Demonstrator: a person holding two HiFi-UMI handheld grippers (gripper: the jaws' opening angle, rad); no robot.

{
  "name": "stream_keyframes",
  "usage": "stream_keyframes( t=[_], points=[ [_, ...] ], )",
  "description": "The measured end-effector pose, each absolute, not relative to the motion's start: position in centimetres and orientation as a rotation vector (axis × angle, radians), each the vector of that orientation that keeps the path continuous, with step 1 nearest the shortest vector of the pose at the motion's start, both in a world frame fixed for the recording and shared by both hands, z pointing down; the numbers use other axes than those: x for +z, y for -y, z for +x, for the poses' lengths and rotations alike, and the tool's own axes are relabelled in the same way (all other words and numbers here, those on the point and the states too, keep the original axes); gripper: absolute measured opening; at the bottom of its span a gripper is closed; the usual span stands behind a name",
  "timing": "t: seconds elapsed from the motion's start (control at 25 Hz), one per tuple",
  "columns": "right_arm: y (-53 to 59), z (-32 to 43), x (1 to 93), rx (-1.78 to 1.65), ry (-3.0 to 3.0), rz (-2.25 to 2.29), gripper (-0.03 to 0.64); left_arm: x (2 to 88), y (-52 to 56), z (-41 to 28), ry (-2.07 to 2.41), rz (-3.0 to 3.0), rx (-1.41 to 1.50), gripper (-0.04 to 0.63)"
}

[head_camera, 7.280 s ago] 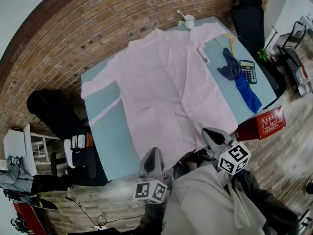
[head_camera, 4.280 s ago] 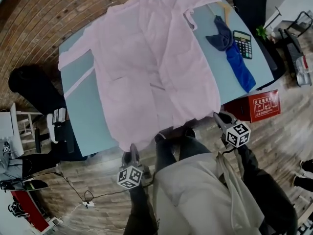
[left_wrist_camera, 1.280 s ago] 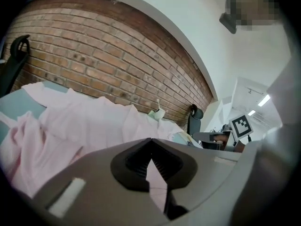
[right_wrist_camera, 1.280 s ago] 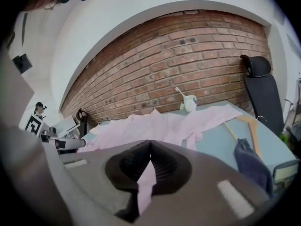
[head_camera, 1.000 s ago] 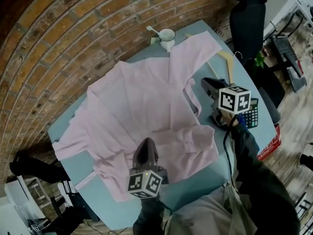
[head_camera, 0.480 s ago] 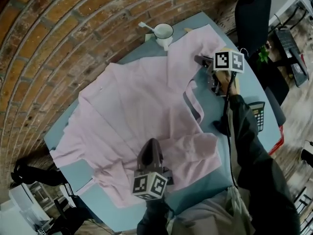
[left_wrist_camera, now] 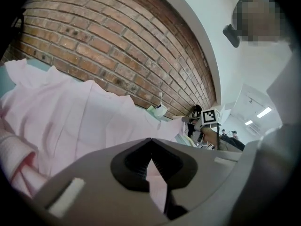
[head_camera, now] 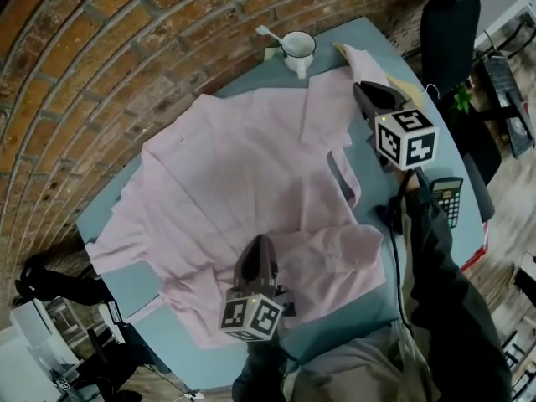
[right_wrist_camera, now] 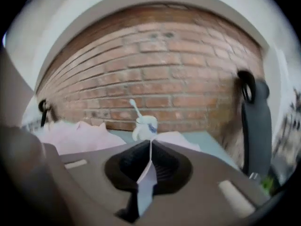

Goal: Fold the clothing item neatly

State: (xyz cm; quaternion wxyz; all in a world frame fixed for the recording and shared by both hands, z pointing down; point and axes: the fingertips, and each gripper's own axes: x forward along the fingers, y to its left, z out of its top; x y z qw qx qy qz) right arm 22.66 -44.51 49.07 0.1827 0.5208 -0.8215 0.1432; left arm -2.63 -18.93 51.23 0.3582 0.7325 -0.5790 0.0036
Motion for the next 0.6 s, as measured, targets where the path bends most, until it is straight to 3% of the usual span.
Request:
stream_keyframes(
  t=[0.16, 0.28, 0.36, 0.44, 0.6],
  points=[
    [36.2, 11.7, 42.6, -0.705, 2.164, 0.939, 0.012, 49.5, 17.4, -4.9, 1.521, 1.859, -0.062, 0.008],
    [28.2, 3.3, 45.1, -1.19, 1.96, 0.413, 0.012, 48.0, 15.5, -6.8, 1.562, 1.827, -0.086, 0.008],
    [24.4, 1.1, 47.5, -1.256, 1.885, 0.199, 0.016, 47.2, 14.1, -7.4, 1.572, 1.813, -0.103, 0.008],
    [22.4, 1.1, 49.2, -1.142, 1.9, 0.101, 0.11, 46.7, 12.9, -7.9, 1.57, 1.812, -0.127, 0.008],
    [20.2, 1.9, 48.5, -1.093, 1.937, 0.05, 0.123, 46.6, 11.1, -8.4, 1.572, 1.806, -0.164, 0.008]
  ],
)
